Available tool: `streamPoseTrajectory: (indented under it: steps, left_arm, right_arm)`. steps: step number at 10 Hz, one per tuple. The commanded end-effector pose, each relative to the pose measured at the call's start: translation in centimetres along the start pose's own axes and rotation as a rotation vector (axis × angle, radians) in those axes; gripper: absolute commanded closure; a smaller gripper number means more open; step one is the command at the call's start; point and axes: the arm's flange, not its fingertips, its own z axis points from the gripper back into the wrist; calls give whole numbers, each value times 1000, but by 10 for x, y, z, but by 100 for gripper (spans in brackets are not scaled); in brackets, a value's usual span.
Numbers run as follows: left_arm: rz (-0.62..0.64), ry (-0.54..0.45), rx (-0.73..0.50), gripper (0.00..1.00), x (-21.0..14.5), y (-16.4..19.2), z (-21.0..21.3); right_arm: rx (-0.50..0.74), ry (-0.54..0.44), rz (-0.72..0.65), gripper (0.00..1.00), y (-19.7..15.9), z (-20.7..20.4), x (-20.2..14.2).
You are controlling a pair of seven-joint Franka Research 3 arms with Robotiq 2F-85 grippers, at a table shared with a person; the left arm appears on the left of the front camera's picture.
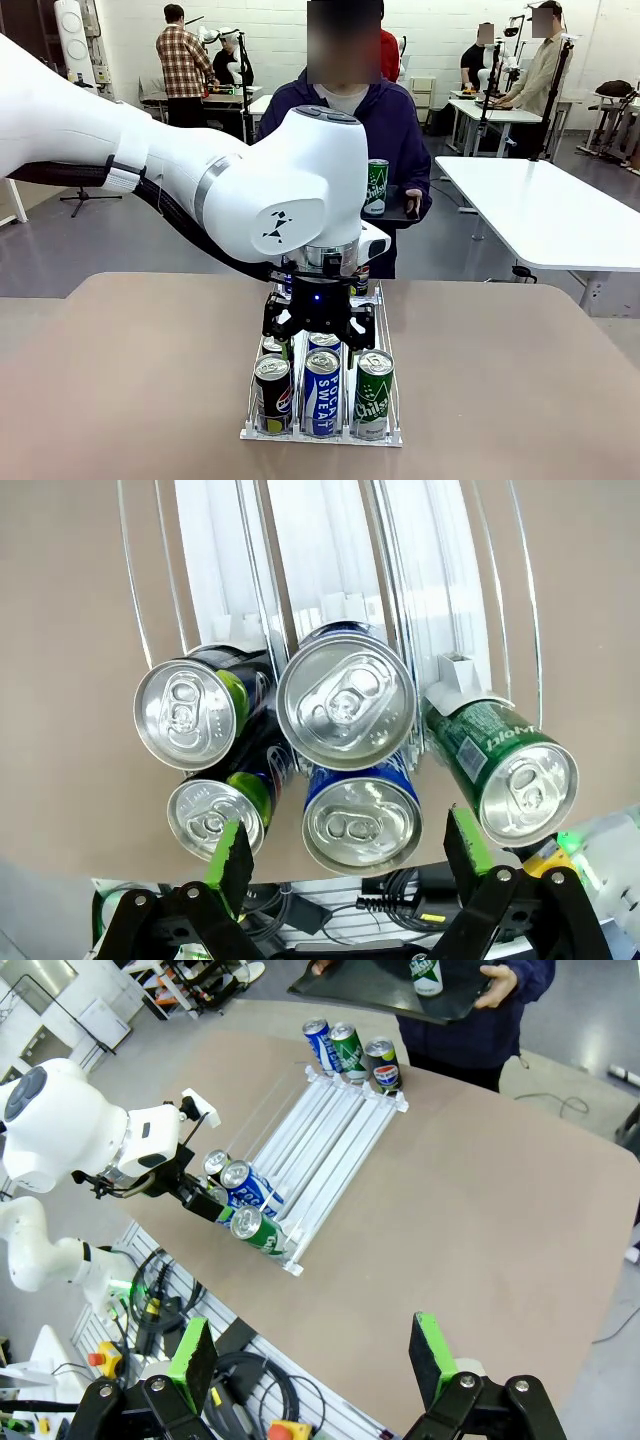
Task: Retrieve and hand over the desired beverage to the person.
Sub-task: Pick up another can of the same type that the person held from the Automatic Can Dispenser.
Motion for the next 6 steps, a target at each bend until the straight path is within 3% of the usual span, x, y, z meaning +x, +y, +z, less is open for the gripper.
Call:
streamPoseTrajectory:
  steps: [1, 6]
  left_arm:
    - [43, -4, 16, 0, 4, -4, -5]
    - [93, 37, 8, 0, 7, -4, -6]
  right_arm:
    - [4, 9, 10, 0, -2, -1, 1]
    - [4, 9, 10, 0, -2, -1, 1]
